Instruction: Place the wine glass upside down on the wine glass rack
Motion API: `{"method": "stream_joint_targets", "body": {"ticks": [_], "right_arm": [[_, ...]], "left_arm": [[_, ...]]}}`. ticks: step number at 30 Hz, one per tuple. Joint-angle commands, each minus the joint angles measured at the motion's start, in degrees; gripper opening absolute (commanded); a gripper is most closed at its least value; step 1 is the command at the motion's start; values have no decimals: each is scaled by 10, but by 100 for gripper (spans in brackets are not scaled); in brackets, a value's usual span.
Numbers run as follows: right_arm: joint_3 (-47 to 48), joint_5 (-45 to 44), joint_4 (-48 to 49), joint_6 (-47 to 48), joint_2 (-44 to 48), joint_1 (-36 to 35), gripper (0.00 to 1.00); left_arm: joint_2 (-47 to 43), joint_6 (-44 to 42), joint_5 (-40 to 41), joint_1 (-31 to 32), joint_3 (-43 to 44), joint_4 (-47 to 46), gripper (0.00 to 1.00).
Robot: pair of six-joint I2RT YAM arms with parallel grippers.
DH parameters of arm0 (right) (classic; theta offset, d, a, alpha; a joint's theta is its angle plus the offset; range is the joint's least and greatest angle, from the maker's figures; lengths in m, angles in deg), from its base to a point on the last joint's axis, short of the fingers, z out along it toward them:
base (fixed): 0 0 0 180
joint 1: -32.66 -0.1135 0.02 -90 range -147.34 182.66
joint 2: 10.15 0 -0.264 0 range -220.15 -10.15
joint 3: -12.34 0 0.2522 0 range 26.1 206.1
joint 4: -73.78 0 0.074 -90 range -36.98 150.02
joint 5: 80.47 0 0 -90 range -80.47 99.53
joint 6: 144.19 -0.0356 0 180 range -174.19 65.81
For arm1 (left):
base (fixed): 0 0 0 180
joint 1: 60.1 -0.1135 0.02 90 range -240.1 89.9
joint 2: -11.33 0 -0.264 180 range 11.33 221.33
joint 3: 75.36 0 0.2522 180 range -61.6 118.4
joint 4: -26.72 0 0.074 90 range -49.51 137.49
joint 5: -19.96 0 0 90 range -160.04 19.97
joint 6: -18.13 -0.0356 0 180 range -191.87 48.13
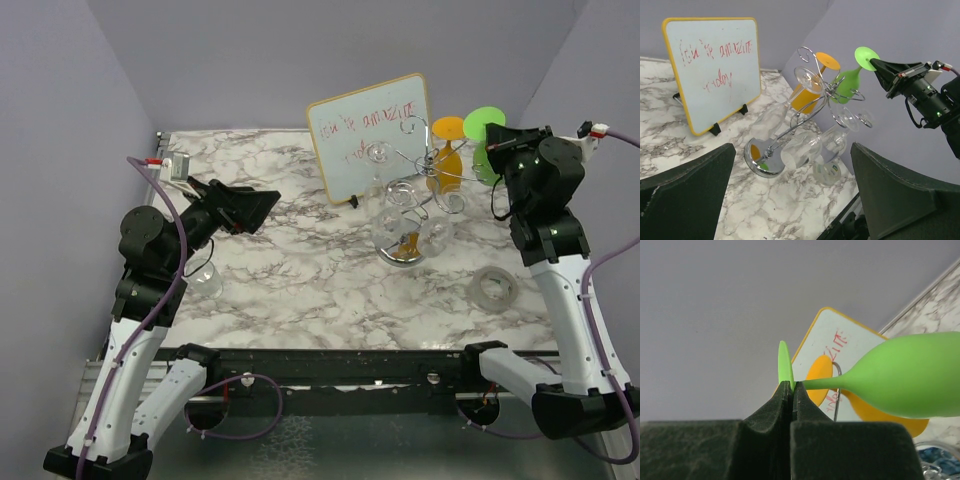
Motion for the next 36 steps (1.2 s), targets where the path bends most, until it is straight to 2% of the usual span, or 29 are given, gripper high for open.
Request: {"method": "stream_joint_targets", "body": {"ticks": [1,5,19,30,36], "right_arm": [[-41,26,1,-105,30,2,1],[-63,26,-9,-128,50,3,1],[-68,123,-63,-141,55,3,1],[-54,102,-127,-138,88,3,1],[-59,48,-149,-136,109,3,1]], "left_arm": [[2,-7,24,1,0,15,98],[10,-7,28,3,8,22,98],[10,5,45,3,-7,24,98],[9,5,54,3,-13,26,98],[9,5,58,3,-14,29,98]]}}
